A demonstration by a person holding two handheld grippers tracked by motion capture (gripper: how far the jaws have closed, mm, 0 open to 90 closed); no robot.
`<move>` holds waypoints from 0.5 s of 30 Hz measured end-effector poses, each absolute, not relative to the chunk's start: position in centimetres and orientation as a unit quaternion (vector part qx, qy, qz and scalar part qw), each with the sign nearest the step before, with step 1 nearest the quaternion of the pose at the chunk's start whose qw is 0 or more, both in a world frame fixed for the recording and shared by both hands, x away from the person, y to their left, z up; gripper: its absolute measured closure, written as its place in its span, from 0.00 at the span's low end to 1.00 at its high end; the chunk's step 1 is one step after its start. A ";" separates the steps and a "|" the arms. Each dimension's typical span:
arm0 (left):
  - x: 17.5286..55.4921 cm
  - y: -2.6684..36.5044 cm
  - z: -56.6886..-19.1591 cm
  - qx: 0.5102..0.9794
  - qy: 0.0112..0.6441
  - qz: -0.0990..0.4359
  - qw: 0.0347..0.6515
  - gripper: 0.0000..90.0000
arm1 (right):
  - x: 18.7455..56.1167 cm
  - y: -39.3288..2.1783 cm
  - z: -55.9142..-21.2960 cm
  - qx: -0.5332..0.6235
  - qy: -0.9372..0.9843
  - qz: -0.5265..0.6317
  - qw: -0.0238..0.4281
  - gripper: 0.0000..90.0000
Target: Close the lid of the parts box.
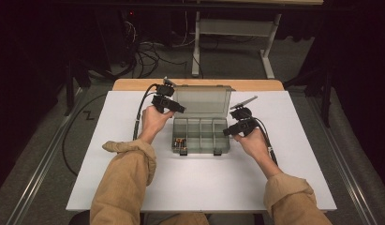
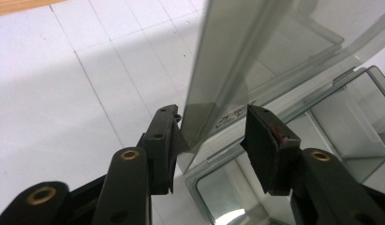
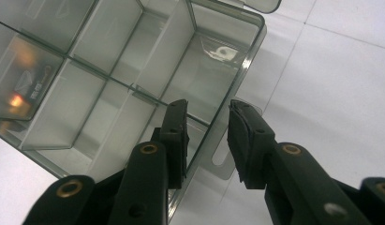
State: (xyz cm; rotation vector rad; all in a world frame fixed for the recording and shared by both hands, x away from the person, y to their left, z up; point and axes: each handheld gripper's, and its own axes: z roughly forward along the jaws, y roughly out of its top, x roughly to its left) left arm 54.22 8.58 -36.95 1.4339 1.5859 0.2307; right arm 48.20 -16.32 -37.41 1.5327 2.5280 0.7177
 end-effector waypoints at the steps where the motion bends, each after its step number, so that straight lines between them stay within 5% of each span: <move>1: 54.1 8.5 -36.9 0.590 0.646 0.097 0.475 0.61 | 48.2 -16.3 -37.4 0.503 0.830 0.236 0.050 0.78; 15: 53.2 8.2 -36.9 0.601 0.625 0.123 0.482 0.61 | 48.2 -16.4 -37.5 0.503 0.829 0.238 0.049 0.78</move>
